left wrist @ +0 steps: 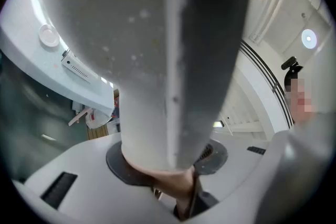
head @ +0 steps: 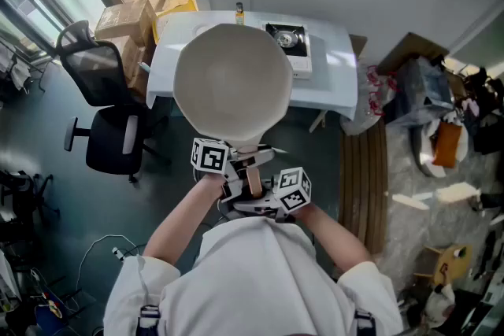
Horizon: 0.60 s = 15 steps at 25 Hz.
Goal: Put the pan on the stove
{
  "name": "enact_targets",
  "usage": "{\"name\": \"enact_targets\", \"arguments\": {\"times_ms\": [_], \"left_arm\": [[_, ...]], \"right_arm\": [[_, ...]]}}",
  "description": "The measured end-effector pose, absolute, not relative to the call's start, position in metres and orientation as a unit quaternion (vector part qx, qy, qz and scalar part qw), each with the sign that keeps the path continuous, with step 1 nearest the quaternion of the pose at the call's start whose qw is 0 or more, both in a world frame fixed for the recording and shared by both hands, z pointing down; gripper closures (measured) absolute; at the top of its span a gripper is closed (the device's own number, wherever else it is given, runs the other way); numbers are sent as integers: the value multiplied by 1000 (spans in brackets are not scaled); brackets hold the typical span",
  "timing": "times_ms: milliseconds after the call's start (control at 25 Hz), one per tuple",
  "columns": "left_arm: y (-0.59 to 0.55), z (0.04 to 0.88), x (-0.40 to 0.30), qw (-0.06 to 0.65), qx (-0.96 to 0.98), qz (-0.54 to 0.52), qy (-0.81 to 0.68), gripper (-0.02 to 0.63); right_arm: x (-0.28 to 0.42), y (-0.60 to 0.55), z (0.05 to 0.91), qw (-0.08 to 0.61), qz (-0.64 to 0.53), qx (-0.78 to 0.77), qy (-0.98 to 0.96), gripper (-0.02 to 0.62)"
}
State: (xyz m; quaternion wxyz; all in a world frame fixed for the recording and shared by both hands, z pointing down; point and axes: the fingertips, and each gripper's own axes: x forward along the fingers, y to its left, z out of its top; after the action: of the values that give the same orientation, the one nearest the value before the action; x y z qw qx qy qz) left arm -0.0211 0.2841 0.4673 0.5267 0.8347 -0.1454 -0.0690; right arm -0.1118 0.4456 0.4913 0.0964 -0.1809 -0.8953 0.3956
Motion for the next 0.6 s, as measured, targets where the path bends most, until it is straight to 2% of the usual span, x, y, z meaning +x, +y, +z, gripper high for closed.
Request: {"name": "enact_targets", "arguments": {"times_ms": [600], "left_arm": [[282, 465, -22, 526, 834, -74, -146, 442]], "right_arm": [[-112, 444, 490, 99, 391, -187, -896, 520]]}}
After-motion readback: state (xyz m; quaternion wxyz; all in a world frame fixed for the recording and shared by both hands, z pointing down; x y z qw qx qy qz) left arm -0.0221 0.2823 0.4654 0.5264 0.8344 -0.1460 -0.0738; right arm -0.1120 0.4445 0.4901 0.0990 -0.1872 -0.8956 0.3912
